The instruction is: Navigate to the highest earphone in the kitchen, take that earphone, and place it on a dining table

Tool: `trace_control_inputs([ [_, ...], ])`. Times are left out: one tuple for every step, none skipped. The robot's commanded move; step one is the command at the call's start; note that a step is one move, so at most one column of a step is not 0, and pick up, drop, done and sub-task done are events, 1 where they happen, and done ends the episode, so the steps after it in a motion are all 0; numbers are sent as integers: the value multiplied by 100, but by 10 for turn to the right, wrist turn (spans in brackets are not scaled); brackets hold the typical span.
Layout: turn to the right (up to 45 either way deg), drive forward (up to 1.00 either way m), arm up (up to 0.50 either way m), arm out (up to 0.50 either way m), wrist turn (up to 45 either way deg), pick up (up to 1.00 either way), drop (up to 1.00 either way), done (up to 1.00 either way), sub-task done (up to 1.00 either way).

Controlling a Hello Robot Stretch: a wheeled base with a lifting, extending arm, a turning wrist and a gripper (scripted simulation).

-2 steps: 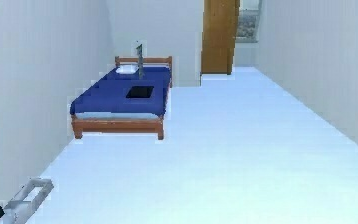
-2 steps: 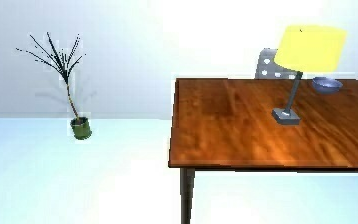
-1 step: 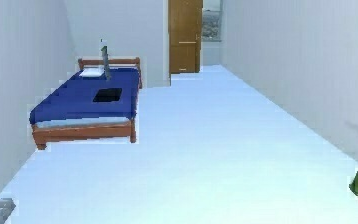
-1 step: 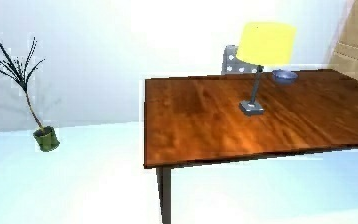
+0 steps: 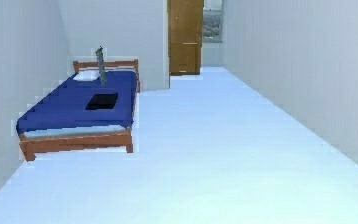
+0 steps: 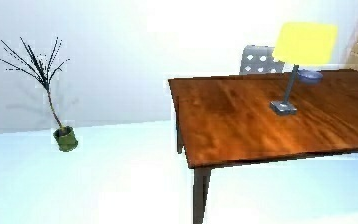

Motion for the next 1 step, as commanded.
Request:
trace_control_inputs([
  [60, 0, 0, 0, 0, 0, 0, 0, 0],
])
